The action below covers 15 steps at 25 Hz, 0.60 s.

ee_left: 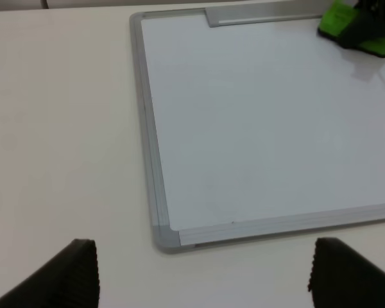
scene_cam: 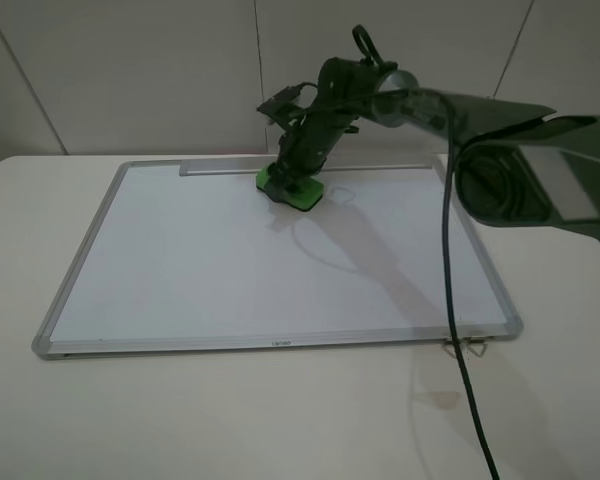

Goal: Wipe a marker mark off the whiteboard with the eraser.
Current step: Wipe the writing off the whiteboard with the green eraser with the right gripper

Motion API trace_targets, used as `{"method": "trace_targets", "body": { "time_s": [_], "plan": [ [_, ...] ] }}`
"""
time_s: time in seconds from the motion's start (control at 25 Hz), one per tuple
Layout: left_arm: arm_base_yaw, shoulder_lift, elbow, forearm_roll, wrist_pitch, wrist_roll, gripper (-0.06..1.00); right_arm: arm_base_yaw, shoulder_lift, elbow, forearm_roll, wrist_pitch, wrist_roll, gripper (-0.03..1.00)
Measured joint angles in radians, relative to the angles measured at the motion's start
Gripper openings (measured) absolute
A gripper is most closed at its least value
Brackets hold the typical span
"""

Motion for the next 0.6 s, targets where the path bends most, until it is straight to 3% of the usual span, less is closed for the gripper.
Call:
{"method": "trace_targets", "body": {
  "time_s": [0.24,0.6],
  "plan": [
    [0.0,0.0,0.0,0.0,0.0,0.0,0.69,0.025,0.003,-0.003,0.017,0.002,-0.006,0.59],
    [0.0,0.0,0.0,0.0,0.0,0.0,0.69,-0.098,-0.021,0.082,0.049,0.033,-0.053,0.59]
  ]
}}
